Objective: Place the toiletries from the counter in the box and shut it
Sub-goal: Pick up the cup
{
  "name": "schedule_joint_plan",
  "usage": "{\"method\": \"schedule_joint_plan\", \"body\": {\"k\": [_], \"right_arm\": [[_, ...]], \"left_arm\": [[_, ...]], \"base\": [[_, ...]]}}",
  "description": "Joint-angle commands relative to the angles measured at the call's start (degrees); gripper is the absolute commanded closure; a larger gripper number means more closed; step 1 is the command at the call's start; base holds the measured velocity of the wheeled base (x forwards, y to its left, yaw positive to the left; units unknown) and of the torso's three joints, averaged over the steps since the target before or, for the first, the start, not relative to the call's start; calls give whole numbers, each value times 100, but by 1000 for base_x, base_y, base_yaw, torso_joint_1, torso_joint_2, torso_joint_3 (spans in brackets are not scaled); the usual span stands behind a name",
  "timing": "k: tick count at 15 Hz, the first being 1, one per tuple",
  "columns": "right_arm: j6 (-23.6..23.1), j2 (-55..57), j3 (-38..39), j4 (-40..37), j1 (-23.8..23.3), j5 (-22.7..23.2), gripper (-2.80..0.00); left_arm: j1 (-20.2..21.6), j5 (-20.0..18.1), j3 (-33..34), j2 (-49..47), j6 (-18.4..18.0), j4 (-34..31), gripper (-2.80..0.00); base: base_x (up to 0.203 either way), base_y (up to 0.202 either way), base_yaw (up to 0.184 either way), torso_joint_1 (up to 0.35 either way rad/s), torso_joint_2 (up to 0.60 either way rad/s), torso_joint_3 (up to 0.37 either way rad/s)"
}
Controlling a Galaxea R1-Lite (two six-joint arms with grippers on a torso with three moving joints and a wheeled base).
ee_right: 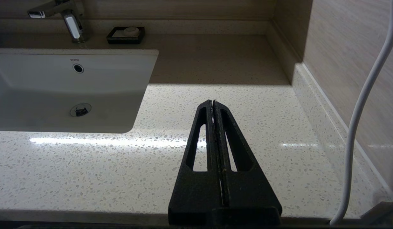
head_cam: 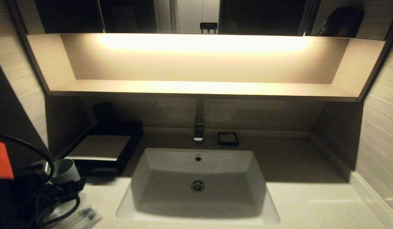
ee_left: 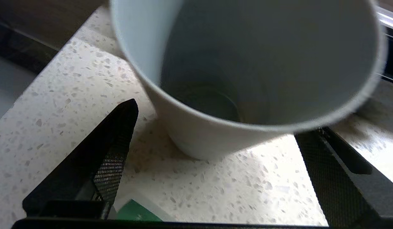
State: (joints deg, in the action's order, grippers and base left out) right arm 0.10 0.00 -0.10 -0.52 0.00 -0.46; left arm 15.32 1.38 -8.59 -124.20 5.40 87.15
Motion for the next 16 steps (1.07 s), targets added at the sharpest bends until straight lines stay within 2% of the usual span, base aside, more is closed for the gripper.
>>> {"method": "schedule_joint_plan", "body": {"k": [1,10,11,16], "right_arm": [[-1,0,1,0,0,2,0],[-1,0,1,0,0,2,0],[-1,0,1,0,0,2,0],[-1,0,1,0,0,2,0]], "left_arm": [[15,-15,-20,-26,5,51,-280],[138,-111,-178,-131,-12,51,-280],[146,-111,-195,-131,-12,51,0],[146,-111,-222,-149,-12,51,0]], "base": [[0,0,0,0,0,0],[0,0,0,0,0,0],[0,0,0,0,0,0],[0,0,0,0,0,0]]}}
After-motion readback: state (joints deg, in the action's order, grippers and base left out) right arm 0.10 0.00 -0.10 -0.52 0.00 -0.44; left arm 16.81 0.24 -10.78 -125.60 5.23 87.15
